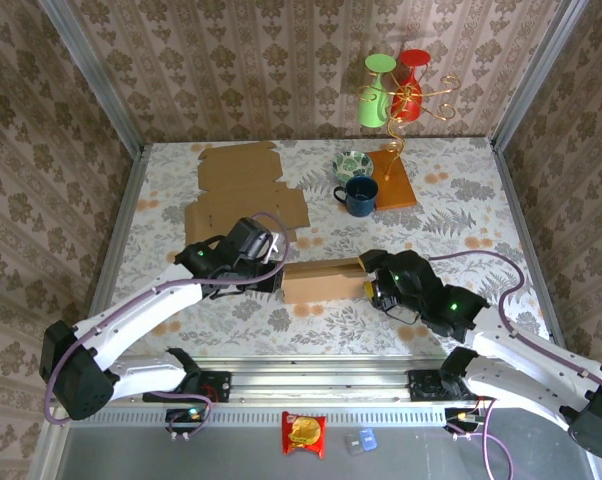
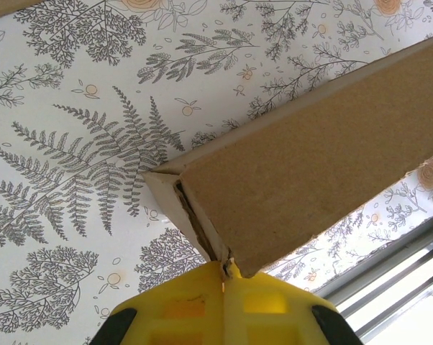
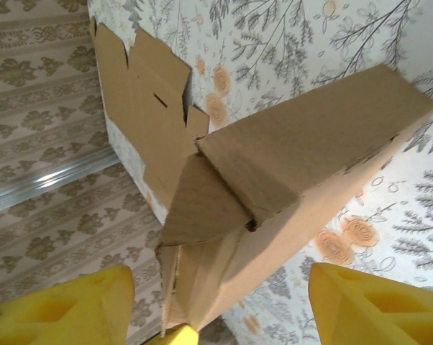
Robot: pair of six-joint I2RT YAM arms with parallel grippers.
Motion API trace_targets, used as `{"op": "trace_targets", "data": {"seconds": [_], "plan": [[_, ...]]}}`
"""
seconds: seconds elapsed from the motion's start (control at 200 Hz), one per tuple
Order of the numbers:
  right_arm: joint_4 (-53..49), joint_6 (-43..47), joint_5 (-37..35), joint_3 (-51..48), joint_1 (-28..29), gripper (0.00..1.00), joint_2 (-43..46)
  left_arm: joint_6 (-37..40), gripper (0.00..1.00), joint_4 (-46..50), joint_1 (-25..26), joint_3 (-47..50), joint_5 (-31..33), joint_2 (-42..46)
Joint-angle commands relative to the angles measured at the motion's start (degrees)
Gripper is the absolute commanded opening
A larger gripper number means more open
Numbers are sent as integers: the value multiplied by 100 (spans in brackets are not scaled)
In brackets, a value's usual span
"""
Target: Fold the paper box
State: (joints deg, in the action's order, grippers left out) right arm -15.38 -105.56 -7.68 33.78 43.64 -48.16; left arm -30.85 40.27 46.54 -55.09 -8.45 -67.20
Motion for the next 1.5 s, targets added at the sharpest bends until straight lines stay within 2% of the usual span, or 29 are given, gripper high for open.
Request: {"op": "trace_targets", "data": {"seconds": [0.0, 0.115, 0.405, 0.565, 0.67, 0.725, 0.905, 1.08, 1.195, 1.495], "plan": [[325, -205, -32, -86, -40, 65, 8, 6, 0, 113, 43, 83, 114, 100], [104, -94, -57, 12, -82, 65, 71, 0, 0, 104, 46, 69, 113, 102], [682, -75, 340, -414, -423, 59, -275, -23, 0, 113, 56, 8, 145, 109], [516, -20, 425, -536, -490, 49, -221, -242, 18, 154, 48, -68, 176, 279], [422, 36, 452, -603, -488, 48, -213, -709, 30, 209, -95, -206, 45, 440], [392, 49, 454, -633, -488, 48, -228, -1202, 34, 219, -243, -228, -72, 546], [327, 79, 479, -652, -497, 48, -283, -2580, 40, 333, -683, -80, -451, 790], [290, 89, 487, -662, -498, 48, -290, -3475, 44, -548, -879, 284, -806, 786], [273, 89, 487, -675, -497, 48, -292, -3735, 45, -873, -893, 418, -1000, 634], [212, 54, 478, -697, -505, 48, -267, -3760, 44, -1052, -910, 692, -1215, 437]]}}
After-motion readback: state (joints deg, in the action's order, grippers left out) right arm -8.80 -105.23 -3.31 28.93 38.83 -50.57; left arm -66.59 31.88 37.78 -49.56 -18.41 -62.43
